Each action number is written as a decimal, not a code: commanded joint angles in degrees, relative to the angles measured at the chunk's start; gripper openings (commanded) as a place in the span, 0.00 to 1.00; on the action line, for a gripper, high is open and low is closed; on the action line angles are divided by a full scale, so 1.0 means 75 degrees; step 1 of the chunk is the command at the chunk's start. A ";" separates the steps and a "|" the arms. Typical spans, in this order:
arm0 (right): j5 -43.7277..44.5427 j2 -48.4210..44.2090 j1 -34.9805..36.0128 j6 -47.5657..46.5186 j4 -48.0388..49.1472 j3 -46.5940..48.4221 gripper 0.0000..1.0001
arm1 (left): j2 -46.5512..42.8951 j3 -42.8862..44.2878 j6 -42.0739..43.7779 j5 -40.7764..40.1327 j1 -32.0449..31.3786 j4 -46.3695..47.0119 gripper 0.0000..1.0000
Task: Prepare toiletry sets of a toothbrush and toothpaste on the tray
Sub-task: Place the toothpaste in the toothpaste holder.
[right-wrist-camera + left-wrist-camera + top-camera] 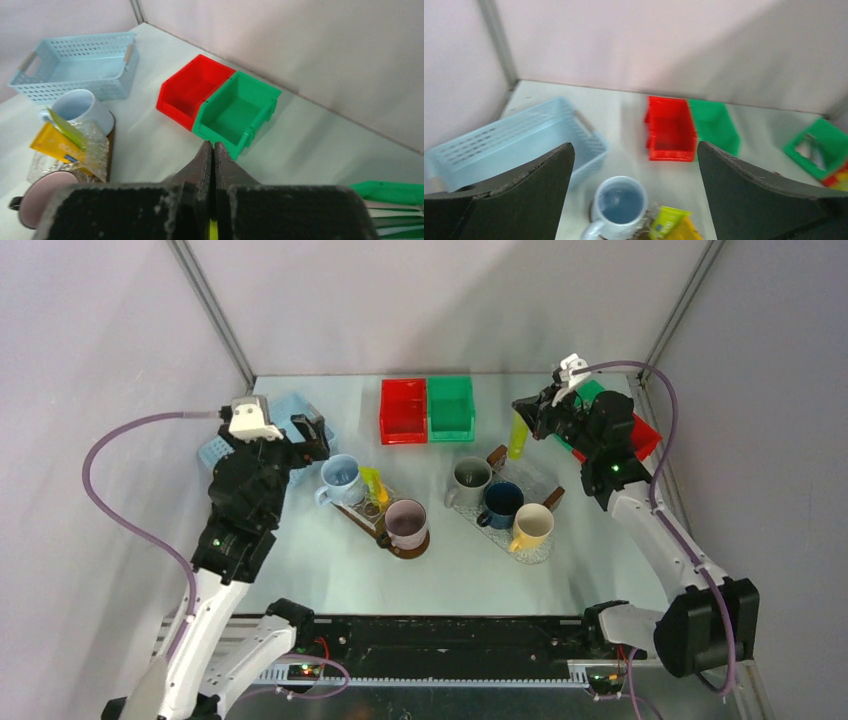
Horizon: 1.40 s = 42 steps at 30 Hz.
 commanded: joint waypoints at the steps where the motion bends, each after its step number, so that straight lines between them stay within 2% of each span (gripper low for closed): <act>1: -0.0063 0.0391 -0.0261 -0.0232 0.1601 -0.0257 0.00 | -0.0396 -0.0975 0.0452 -0.2249 0.0181 0.1350 1.00; 4: -0.0203 0.0653 -0.0358 -0.0209 0.2263 -0.0512 0.00 | -0.0714 -0.1572 0.0455 -0.2627 0.0366 0.2207 1.00; 17: -0.0561 0.1945 -0.0478 0.0055 0.4342 -0.1323 0.00 | -0.1016 -0.2361 0.0862 -0.3356 0.0590 0.3090 0.98; 24: -0.0522 0.2247 -0.0490 0.0070 0.4787 -0.1652 0.00 | -0.1030 -0.2467 0.0955 -0.3463 0.0584 0.3242 0.98; 35: -0.0434 0.1894 -0.0500 -0.0219 0.4952 -0.2219 0.00 | -0.1009 -0.2523 0.0955 -0.3492 0.0601 0.3331 0.99; 42: -0.0474 0.2336 -0.0500 0.0040 0.6090 -0.2515 0.00 | -0.0998 -0.2641 0.0974 -0.3528 0.0601 0.3486 0.98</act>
